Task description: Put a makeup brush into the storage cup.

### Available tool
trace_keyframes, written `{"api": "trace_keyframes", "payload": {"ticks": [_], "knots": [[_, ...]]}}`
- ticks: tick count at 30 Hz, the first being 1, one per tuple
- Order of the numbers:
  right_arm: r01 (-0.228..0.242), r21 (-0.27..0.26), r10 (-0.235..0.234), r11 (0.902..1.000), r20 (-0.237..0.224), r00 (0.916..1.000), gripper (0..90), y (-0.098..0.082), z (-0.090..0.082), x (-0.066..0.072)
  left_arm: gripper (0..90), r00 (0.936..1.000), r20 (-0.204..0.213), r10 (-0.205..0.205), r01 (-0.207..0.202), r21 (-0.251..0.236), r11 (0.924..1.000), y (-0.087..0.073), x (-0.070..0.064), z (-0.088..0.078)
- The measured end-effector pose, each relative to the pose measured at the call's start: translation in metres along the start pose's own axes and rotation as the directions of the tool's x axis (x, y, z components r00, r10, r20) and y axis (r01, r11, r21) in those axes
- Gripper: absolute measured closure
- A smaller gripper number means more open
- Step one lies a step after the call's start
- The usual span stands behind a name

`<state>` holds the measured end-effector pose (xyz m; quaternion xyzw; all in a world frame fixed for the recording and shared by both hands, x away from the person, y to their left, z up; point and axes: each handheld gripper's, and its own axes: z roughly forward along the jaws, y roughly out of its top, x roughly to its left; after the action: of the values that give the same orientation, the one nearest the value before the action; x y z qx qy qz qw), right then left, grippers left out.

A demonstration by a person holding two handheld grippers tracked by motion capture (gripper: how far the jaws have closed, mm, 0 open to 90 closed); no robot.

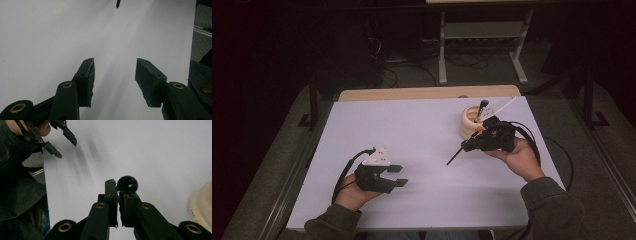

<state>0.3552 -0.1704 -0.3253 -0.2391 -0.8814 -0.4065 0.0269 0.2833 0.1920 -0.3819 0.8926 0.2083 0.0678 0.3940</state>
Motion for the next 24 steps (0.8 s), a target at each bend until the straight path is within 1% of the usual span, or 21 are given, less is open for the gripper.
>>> {"api": "trace_keyframes", "payload": {"ticks": [5, 8, 12, 13, 18, 20, 24], "knots": [[-0.009, -0.007, 0.009, 0.9999, 0.011, 0.9999, 84.6, 0.001, -0.004, -0.003, 48.4, 1.0000, 0.001, -0.006, 0.006, -0.003, 1.0000, -0.001, 0.002, -0.001], [-0.010, -0.006, 0.010, 0.9999, 0.015, 0.9998, 84.6, 0.002, -0.005, -0.004, 48.1, 1.0000, -0.001, -0.001, 0.001, -0.004, 1.0000, -0.002, 0.003, -0.001], [-0.010, -0.008, 0.010, 0.9999, 0.020, 0.9998, 84.6, 0.002, -0.008, -0.004, 47.9, 0.9999, 0.002, -0.011, 0.011, -0.010, 0.9999, -0.002, 0.003, -0.002], [-0.012, -0.001, 0.012, 0.9999, 0.025, 0.9996, 84.6, 0.003, -0.009, -0.005, 47.7, 0.9999, 0.002, -0.013, 0.013, -0.009, 0.9999, -0.002, 0.003, -0.002], [-0.012, -0.006, 0.012, 0.9999, 0.036, 0.9993, 84.6, 0.004, -0.013, -0.006, 47.5, 1.0000, -0.001, -0.005, 0.005, -0.011, 0.9999, -0.002, 0.004, -0.003], [-0.016, -0.010, 0.016, 0.9998, 0.037, 0.9992, 84.6, 0.004, -0.014, -0.006, 47.4, 0.9999, 0.000, -0.014, 0.014, -0.018, 0.9997, -0.002, 0.004, -0.003], [-0.020, -0.010, 0.021, 0.9997, 0.042, 0.9989, 84.6, 0.006, -0.017, -0.008, 47.2, 0.9999, -0.001, -0.012, 0.012, -0.014, 0.9998, -0.003, 0.005, -0.004]]}}
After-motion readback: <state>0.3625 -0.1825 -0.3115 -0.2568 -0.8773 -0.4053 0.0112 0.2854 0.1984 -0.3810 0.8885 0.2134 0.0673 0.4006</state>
